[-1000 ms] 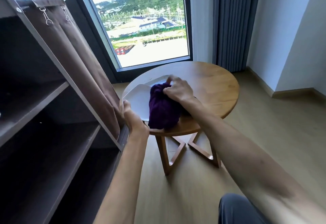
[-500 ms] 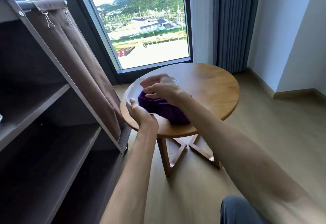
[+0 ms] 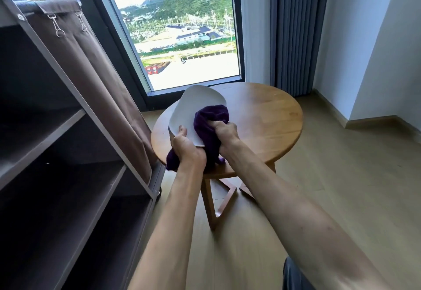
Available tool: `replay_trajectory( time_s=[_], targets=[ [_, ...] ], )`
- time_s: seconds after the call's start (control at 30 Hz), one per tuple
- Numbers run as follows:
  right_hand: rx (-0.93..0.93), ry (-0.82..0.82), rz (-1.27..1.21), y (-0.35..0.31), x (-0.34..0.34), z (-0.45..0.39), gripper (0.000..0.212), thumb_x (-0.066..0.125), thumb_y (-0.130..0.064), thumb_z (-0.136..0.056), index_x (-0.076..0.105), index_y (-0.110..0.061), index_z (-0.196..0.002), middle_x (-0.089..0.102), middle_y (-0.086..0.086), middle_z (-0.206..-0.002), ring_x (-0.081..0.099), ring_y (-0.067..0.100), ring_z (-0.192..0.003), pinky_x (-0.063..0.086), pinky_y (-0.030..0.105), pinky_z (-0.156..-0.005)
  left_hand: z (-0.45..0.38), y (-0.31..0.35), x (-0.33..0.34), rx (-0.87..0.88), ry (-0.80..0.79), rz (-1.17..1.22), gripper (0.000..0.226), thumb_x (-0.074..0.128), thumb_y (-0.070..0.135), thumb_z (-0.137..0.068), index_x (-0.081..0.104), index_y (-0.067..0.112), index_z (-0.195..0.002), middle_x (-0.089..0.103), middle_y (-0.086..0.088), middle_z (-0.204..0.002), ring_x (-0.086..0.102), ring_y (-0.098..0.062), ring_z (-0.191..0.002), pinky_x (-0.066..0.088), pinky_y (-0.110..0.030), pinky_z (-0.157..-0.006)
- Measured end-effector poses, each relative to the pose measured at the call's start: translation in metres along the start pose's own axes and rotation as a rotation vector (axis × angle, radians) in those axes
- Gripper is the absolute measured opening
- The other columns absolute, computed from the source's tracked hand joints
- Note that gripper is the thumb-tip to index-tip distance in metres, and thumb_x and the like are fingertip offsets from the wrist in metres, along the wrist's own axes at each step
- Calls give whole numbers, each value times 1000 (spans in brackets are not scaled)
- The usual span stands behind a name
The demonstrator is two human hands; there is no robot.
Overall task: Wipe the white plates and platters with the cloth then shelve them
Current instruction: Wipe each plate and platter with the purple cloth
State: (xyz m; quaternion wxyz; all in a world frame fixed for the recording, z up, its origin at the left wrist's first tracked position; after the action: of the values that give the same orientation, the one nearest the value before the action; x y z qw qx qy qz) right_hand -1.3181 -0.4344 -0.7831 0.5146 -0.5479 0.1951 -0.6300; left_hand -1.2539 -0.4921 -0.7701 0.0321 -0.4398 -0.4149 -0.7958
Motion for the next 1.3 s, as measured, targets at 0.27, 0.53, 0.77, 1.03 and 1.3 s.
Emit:
replay_trajectory(
  time_s=[0.27, 0.53, 0.77, 1.03, 1.3],
  targets=[
    [-109, 160, 88, -39, -1, -21, 13, 78, -9, -73, 68, -7, -80, 73, 13, -88, 71, 31, -82, 62, 41, -74, -2, 69, -36, 264, -162, -704, 59, 61, 10, -86, 47, 12, -143, 57, -20, -135, 57, -41, -125, 58, -34, -75],
    [-221, 51, 372, -47, 15, -5, 7, 68, -12, -78, 69, -9, -84, 73, 13, -89, 70, 33, -89, 61, 46, -82, 6, 68, -7, 468, -407, -2034, 134, 75, 84, -60, -7, 46, -160, 0, -24, -168, 4, -43, -156, 12, -62, -123],
    [-265, -349, 74, -65, 32, 14, 67, 34, -68, -99, 77, -19, -84, 72, 5, -77, 69, 16, -69, 56, 28, -62, 23, 60, 4, 202, -649, -1266, 81, 70, 62, -60, 52, 50, -138, 58, 5, -141, 50, -23, -133, 41, -36, -110],
    [-416, -247, 176, -55, 49, 16, 56, 41, -62, -90, 64, -11, -94, 64, 14, -91, 59, 30, -87, 48, 48, -89, 50, 31, 14, 71, -473, -490, 26, 59, 43, -85, 70, 27, -101, 76, 7, -76, 73, -9, -69, 57, -25, -58],
    [-472, -338, 310, -29, 51, 40, 56, 41, -54, -89, 62, -22, -130, 71, 8, -114, 66, 25, -109, 47, 50, -106, 45, 28, 23, 13, -372, 76, 43, 41, 35, -105, 60, 12, -136, 73, -5, -110, 70, -19, -102, 57, -29, -95]
  ],
)
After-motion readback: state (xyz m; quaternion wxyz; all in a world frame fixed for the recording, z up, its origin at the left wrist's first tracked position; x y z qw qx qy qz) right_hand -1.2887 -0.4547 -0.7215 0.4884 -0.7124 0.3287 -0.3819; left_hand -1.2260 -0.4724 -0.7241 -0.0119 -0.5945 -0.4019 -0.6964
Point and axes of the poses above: each hand's wrist, its own z-axis away from the middle knuckle, its own x-axis out of the palm, y = z × x, the point moved 2 cm from there along -z, towards the middle knuckle
